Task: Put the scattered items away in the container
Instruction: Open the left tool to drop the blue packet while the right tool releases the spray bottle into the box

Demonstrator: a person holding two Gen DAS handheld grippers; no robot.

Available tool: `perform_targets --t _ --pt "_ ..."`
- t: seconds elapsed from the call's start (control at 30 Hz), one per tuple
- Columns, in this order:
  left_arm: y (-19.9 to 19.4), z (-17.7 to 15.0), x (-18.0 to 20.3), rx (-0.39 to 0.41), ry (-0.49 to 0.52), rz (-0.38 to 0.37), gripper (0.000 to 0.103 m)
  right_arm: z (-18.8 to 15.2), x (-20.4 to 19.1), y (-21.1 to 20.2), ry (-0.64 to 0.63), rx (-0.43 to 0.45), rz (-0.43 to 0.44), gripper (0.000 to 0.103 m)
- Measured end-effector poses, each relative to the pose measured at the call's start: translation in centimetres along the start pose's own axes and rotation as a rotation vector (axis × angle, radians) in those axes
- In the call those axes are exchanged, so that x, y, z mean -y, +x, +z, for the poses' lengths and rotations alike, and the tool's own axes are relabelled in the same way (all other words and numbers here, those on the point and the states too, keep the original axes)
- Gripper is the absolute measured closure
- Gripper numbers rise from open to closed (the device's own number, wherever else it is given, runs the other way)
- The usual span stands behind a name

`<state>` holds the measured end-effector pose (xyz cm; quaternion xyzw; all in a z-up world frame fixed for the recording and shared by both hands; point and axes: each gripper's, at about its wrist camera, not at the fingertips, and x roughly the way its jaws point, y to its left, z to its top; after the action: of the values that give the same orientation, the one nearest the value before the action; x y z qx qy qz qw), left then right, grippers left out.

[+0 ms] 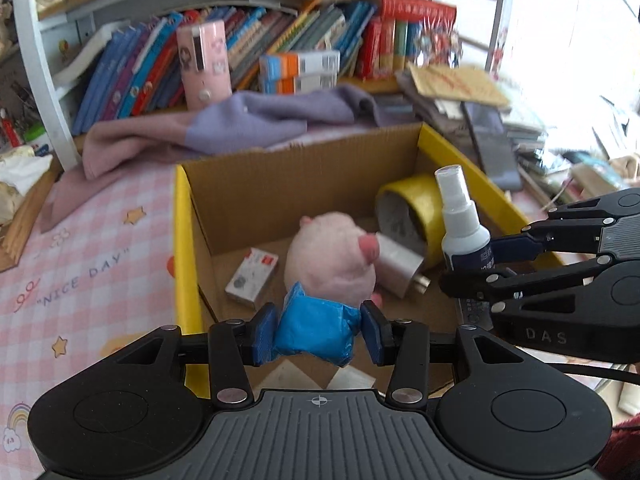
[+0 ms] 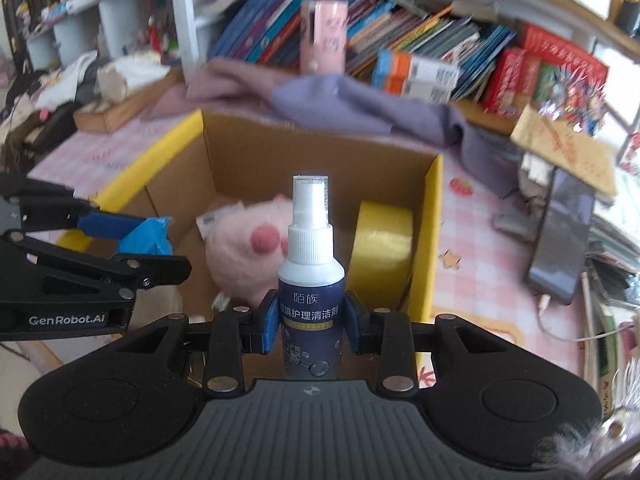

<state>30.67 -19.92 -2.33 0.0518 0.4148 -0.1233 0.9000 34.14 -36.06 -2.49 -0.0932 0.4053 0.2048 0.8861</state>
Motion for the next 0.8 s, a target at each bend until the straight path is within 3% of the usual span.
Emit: perform_targets --t 0.37,0.4,0.5,0.63,0.7,0.8 --pt "1.1 -0.2 1.2 -0.010 0.027 0.034 0.055 -0.1 -0.4 0.9 -0.111 0.000 -0.006 0.072" --pt "1.1 -0.2 1.3 -0.005 0.027 0.039 0.053 -0.1 -0.4 0.9 -0.110 0.001 -0.006 0.072" --pt "0.6 -0.3 1.4 0.028 0.018 0.098 0.024 -0.2 -0.3 0.7 -0.092 0.014 -0.012 0.069" --pt "-1.0 -0.4 0.7 0.092 -0.030 0.113 0.009 -0.1 0.2 -0.7 -0.035 0.086 -0.054 0.048" --pt "-2.1 -0.6 0.3 0.126 -0.059 0.084 0.004 -0.1 0.4 -1.8 0.003 0.132 -0.076 0.038" --pt "-3.8 -1.0 0.3 0.187 -0.066 0.102 0.001 0.0 0.1 -3.5 0.051 0.201 -0.115 0.026"
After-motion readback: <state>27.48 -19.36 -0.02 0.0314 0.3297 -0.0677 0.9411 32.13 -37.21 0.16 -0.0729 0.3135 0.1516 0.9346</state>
